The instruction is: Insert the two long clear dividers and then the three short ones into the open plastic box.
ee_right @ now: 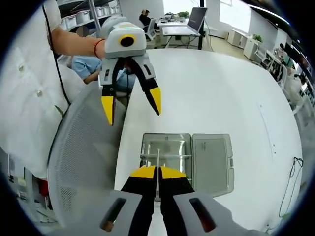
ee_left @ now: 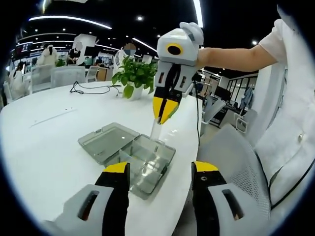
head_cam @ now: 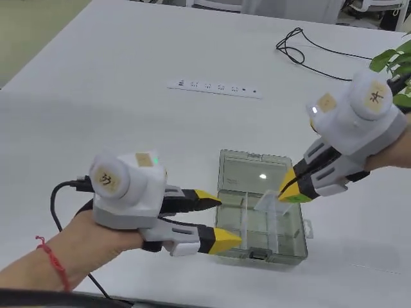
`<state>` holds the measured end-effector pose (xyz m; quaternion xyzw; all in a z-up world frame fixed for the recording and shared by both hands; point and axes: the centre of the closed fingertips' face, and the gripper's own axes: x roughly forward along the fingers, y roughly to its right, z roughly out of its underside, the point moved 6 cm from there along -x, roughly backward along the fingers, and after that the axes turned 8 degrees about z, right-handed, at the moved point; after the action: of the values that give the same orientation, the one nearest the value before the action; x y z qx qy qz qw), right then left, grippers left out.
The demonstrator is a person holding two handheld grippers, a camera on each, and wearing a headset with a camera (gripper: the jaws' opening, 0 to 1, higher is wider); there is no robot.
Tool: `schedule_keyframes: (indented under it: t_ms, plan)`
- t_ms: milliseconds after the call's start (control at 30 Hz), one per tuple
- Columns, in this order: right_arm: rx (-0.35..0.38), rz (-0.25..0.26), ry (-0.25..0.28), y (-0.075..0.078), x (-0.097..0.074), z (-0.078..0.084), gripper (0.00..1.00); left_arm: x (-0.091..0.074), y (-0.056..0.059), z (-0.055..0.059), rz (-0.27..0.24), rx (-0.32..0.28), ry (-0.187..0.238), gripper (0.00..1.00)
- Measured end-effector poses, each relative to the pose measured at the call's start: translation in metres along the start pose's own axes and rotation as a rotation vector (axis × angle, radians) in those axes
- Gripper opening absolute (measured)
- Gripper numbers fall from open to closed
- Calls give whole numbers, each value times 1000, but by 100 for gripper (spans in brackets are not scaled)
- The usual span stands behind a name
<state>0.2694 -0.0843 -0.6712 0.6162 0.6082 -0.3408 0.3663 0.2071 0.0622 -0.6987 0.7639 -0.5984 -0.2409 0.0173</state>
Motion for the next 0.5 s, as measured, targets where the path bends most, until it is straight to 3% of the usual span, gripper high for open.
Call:
schedule_keyframes:
  t_ms: [267,500]
  plan:
    - [-6,26,-24,-1,18,5,3,-8,-4,12,-33,0,-26,64]
    - [-12,28,-40,-1,30,7,3,-13,-5,21,-49,-11,-48,71]
